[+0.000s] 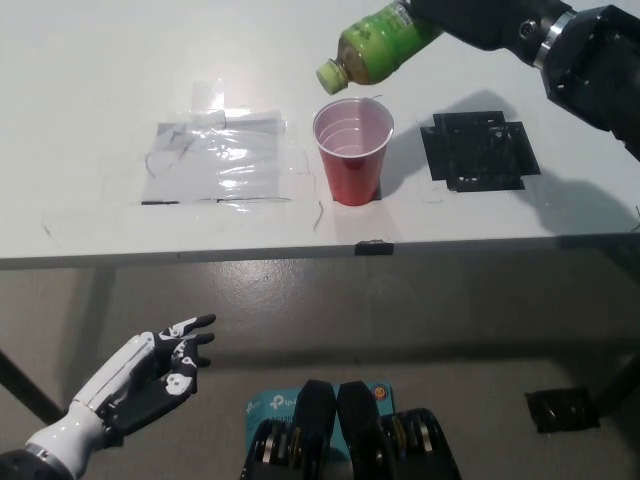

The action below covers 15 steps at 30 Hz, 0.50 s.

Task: The robot uses its right hand to pick up a bottle kept in the middle of the desk and tilt it into a cup kept next to it to pour water out

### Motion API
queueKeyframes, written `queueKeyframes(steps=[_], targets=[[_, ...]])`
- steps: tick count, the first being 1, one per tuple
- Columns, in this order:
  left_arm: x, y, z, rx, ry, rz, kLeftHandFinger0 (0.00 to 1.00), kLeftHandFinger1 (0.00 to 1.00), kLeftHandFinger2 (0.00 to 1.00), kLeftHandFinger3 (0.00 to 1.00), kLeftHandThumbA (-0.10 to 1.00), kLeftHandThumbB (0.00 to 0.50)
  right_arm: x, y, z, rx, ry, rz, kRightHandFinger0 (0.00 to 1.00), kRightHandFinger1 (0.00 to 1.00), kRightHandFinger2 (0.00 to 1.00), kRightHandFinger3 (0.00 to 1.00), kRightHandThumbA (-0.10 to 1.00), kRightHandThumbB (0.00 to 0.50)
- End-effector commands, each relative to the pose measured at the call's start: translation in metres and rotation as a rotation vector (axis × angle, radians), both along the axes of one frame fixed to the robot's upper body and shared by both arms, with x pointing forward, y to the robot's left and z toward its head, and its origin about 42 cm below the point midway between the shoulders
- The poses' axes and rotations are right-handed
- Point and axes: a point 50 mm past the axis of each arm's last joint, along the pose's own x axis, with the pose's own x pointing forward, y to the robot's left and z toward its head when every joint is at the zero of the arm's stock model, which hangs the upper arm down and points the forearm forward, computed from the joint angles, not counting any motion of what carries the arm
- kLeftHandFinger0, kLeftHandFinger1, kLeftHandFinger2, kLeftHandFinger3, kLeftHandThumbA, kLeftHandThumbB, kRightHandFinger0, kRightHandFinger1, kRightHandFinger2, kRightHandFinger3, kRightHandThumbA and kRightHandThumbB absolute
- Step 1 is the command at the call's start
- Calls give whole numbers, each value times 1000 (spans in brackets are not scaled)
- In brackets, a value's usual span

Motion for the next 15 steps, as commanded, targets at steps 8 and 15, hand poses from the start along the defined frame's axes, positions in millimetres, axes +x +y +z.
queueKeyframes(steps=[8, 15], targets=[[-5, 5, 8, 18, -28, -15, 879, 953, 1000, 1000, 815, 200, -3, -6, 33, 211, 4, 11, 0, 0, 60, 0, -99, 173], [-9, 5, 3, 7, -28, -4, 859, 937, 1000, 1000, 799, 203, -8, -2, 8, 570, 193, -127, 0, 93, 365, 0, -100, 147]])
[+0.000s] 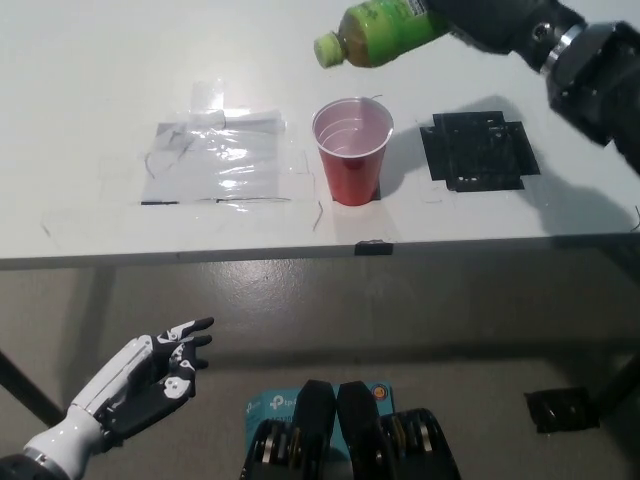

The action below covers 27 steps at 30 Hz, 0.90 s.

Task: The robot uses its right hand to pick up a bottle kept in the middle of the desk and tilt it into a cup kept next to it to pour water out

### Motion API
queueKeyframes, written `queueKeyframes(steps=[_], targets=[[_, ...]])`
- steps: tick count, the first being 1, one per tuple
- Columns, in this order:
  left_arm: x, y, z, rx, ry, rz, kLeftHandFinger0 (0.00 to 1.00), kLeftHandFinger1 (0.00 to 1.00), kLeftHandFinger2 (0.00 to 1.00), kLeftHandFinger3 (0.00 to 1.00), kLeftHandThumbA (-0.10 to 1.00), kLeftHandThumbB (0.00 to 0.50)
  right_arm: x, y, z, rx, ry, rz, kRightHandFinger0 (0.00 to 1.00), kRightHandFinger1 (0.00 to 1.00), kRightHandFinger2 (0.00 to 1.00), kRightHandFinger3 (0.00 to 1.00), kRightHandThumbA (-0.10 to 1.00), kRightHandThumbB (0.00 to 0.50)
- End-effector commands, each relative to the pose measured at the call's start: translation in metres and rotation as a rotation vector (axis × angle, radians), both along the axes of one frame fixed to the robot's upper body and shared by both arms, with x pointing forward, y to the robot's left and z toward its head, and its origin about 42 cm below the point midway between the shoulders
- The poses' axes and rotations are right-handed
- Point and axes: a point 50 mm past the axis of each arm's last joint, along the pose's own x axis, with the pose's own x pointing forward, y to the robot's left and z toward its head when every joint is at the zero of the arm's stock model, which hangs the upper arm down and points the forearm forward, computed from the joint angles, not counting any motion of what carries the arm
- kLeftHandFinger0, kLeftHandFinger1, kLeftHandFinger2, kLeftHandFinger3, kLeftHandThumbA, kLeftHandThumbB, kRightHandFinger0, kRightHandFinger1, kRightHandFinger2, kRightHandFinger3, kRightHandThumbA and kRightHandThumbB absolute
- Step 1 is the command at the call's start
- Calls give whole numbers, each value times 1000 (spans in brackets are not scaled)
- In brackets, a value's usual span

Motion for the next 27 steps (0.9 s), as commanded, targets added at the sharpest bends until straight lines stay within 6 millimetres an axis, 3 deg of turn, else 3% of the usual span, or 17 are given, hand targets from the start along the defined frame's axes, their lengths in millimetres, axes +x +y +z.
queueKeyframes(steps=[1, 3, 4, 6, 8, 11, 13, 15, 16, 17, 18, 19, 20, 21, 22, 25, 27], targets=[[-6, 4, 6, 6, -36, -7, 857, 933, 1000, 1000, 800, 206, -2, 2, 24, 299, 98, -84, 0, 91, 356, 47, -100, 156], [-8, 4, 5, 6, -37, -2, 849, 927, 1000, 1000, 797, 202, -5, 0, 9, 429, 200, -120, 0, 40, 281, 238, -100, 184], [-9, 4, 4, 5, -35, 0, 848, 929, 1000, 1000, 797, 203, -5, 1, 7, 445, 210, -120, 0, 3, 237, 259, -100, 179], [-10, 5, 3, 0, -41, 6, 835, 928, 1000, 1000, 790, 185, -5, 3, -4, 562, 291, -168, 0, 0, 244, 377, -100, 138], [-10, 5, 3, -4, -34, 9, 841, 928, 1000, 1000, 789, 187, -7, 1, -17, 713, 369, -180, 0, 0, 217, 383, -100, 101], [-11, 5, 3, -4, -29, 16, 847, 928, 1000, 1000, 789, 191, -7, 2, -21, 777, 411, -184, 0, 0, 201, 420, -100, 93], [-11, 5, 3, -1, -41, 8, 839, 922, 1000, 1000, 794, 187, -10, 3, -39, 931, 502, -200, 0, 0, 181, 443, -100, 84], [-12, 4, 2, -8, -35, 18, 837, 919, 1000, 1000, 786, 201, -12, 5, -49, 1021, 564, -188, 0, 0, 156, 389, -100, 34], [-11, 4, 2, -7, -38, 17, 835, 918, 1000, 1000, 783, 184, -12, 6, -53, 1057, 585, -193, 0, 0, 162, 296, -100, 16], [-11, 4, 2, -7, -39, 15, 835, 918, 1000, 1000, 783, 183, -12, 7, -57, 1099, 607, -199, 0, 0, 159, 184, -100, 44], [-11, 4, 2, -11, -42, 16, 834, 918, 1000, 1000, 783, 174, -13, 10, -62, 1186, 650, -205, 0, 0, 166, 98, -100, 175], [-11, 4, 1, -12, -42, 16, 832, 917, 1000, 1000, 782, 168, -13, 11, -63, 1218, 663, -205, 0, 5, 164, 55, -100, 266], [-11, 4, 1, -12, -41, 15, 831, 915, 1000, 1000, 782, 168, -13, 12, -64, 1241, 671, -206, 0, 0, 146, 45, -100, 288], [-11, 4, 1, -8, -44, 13, 831, 915, 1000, 1000, 784, 167, -14, 12, -67, 1275, 685, -204, 0, 0, 147, 25, -100, 293], [-11, 5, 1, -11, -48, 7, 826, 912, 1000, 1000, 783, 161, -14, 13, -70, 1328, 703, -192, 0, 0, 99, 1, -100, 262], [-12, 5, 0, -13, -46, 15, 820, 907, 1000, 1000, 785, 176, -14, 14, -75, 1397, 736, -175, 0, 0, 2, 21, -100, 238], [-13, 5, -1, -13, -50, 12, 830, 918, 1000, 1000, 796, 179, -11, 15, -83, 1490, 761, -143, 0, 0, 0, 4, -100, 230]])
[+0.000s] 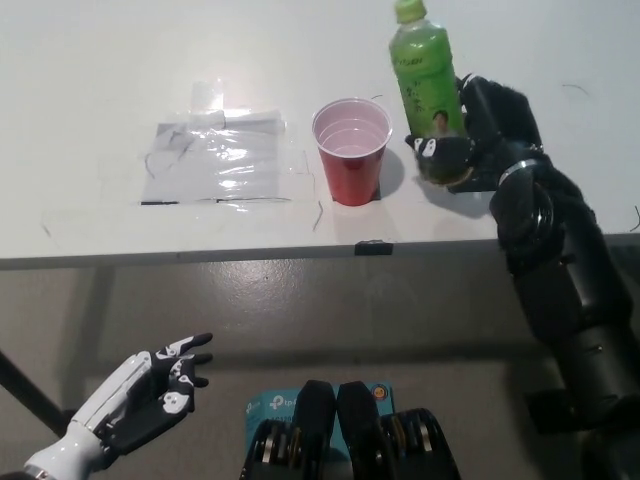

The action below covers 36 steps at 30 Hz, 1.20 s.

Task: The robot uses its right hand to pick up a bottle kept in the middle of the desk and tilt it into a cup kept next to it to pour water out

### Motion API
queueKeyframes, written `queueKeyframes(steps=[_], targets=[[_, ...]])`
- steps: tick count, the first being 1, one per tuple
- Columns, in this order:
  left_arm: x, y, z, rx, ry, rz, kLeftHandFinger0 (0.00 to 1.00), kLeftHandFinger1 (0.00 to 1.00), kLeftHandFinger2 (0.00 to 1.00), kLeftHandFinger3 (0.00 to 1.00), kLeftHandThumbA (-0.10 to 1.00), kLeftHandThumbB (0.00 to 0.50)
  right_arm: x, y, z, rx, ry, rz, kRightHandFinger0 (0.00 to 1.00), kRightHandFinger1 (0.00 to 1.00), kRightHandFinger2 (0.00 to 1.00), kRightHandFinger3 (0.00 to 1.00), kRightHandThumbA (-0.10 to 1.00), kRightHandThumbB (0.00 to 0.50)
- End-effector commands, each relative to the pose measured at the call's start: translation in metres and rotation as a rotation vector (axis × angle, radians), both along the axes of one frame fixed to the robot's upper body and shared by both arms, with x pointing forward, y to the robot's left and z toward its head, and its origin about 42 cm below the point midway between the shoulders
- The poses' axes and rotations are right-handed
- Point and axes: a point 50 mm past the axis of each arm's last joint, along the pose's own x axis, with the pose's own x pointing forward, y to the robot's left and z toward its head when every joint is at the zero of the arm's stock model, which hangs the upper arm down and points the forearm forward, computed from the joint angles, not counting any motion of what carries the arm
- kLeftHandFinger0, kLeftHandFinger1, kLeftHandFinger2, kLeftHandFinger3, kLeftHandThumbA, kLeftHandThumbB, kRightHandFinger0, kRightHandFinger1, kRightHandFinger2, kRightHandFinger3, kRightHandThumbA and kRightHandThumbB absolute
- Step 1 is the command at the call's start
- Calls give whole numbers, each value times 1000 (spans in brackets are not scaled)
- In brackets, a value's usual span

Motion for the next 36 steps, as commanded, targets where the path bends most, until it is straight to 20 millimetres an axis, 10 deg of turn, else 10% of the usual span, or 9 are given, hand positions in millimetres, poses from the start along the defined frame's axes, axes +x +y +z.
queueKeyframes(steps=[1, 11, 19, 27, 36], targets=[[-3, 5, 9, 3, -77, -2, 832, 919, 1000, 1000, 798, 183, 8, 3, 32, 344, -20, -8, 0, 0, 0, 10, -100, 220], [-5, 4, 6, -10, -87, 14, 813, 897, 1000, 1000, 802, 197, 4, 8, -4, 435, -42, 11, 0, 0, 0, 62, -100, 62], [-7, 6, 4, -15, -98, 13, 801, 889, 1000, 1000, 807, 205, -3, -3, -35, 56, -221, 92, 0, 0, 4, 112, -100, 136], [-6, 7, 4, -8, -107, 9, 795, 882, 999, 1000, 827, 200, 7, -35, -13, -177, -372, 160, 0, 0, 111, 338, -100, 92], [-8, 9, 4, -13, -111, 25, 799, 880, 996, 1000, 820, 209, 9, -36, 3, -202, -466, 184, 0, 0, 4, 283, -100, 39]])
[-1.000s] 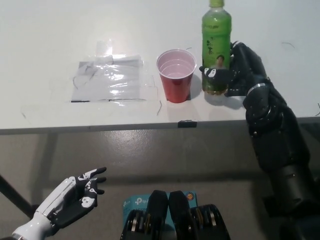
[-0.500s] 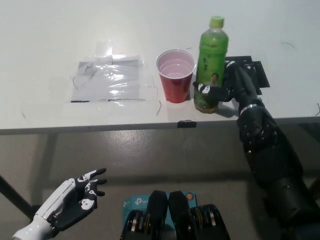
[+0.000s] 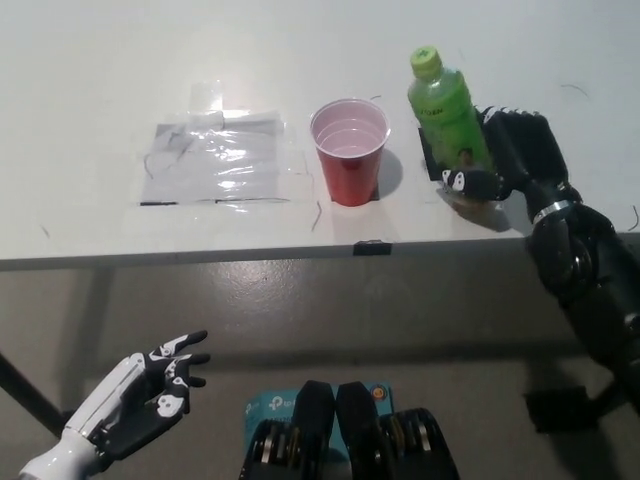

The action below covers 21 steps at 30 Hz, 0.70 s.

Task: The robot uses its right hand to pick up a bottle kept in the middle of the desk and tilt it into a cup kept next to it to pour water out

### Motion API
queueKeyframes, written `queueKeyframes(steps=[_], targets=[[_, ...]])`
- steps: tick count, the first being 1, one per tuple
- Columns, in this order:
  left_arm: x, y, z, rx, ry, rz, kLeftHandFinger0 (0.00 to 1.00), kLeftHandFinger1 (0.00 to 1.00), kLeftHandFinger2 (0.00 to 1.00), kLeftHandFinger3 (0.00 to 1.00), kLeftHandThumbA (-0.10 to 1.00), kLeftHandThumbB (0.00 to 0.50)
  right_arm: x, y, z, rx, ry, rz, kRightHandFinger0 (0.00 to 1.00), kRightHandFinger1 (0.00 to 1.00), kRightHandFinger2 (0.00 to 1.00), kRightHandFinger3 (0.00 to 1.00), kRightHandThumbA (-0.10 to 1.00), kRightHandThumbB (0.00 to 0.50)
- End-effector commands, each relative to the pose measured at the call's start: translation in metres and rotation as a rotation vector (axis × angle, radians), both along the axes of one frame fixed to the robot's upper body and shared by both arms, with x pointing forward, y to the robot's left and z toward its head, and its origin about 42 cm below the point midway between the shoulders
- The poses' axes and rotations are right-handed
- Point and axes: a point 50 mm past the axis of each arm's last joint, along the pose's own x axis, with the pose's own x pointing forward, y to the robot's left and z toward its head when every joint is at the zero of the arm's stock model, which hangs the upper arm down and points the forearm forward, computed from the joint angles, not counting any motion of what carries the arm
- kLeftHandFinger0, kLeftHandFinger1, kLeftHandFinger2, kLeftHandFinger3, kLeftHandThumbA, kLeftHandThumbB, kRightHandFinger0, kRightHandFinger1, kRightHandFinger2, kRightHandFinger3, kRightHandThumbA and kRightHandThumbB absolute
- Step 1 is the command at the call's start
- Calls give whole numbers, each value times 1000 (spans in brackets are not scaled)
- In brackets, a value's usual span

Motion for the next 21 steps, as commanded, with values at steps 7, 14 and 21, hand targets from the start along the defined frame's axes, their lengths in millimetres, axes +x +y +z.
queueKeyframes(steps=[7, 14, 21], targets=[[-8, 8, 4, -2, -50, 39, 803, 885, 997, 1000, 825, 232, 13, 34, 29, 11, -31, 22, 689, 791, 1000, 1000, 631, 52], [-8, 7, 5, -1, -49, 19, 816, 892, 1000, 1000, 846, 223, 7, 48, 16, 25, 8, -2, 1000, 1000, 1000, 1000, 900, 139], [-12, 7, 3, -7, -57, 36, 784, 873, 991, 1000, 838, 228, 6, 54, 14, 34, 17, -16, 1000, 1000, 1000, 1000, 897, 120]])
